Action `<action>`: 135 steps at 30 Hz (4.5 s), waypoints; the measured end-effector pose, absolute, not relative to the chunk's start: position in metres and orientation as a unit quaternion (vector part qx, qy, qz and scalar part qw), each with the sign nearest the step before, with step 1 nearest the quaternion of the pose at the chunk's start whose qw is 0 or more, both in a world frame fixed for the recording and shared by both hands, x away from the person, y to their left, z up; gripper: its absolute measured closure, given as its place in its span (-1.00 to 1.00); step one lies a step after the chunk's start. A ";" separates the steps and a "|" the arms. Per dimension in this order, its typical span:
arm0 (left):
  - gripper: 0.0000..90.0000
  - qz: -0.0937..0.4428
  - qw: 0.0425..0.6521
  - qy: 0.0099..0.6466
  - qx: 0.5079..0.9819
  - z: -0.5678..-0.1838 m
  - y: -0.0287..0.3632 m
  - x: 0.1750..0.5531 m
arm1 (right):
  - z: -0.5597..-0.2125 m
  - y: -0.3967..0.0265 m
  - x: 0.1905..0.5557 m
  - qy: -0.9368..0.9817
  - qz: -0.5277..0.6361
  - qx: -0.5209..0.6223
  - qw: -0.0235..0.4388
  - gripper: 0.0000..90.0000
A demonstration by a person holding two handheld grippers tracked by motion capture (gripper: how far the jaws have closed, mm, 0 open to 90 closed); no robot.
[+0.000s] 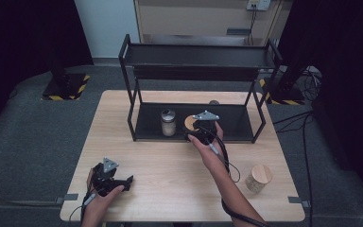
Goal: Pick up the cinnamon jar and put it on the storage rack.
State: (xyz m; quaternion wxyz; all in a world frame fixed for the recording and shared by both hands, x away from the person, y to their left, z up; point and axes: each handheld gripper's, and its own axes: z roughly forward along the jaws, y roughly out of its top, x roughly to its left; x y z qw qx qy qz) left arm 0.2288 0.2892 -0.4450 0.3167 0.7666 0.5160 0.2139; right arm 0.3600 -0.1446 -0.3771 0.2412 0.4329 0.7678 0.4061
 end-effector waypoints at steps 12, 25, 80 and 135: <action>-1.00 0.214 0.317 0.516 0.767 -0.445 0.289 0.229 | -0.373 -0.141 0.370 0.765 0.403 0.439 0.243 -0.43; -1.00 0.214 0.317 0.516 0.767 -0.445 0.289 0.229 | -0.378 -0.135 0.383 0.763 0.403 0.444 0.240 -0.43; -1.00 0.213 0.318 0.514 0.768 -0.445 0.289 0.230 | -0.395 -0.118 0.419 0.752 0.386 0.474 0.248 -0.43; -1.00 0.213 0.318 0.514 0.768 -0.445 0.289 0.231 | -0.414 -0.120 0.427 0.749 0.376 0.488 0.244 -0.43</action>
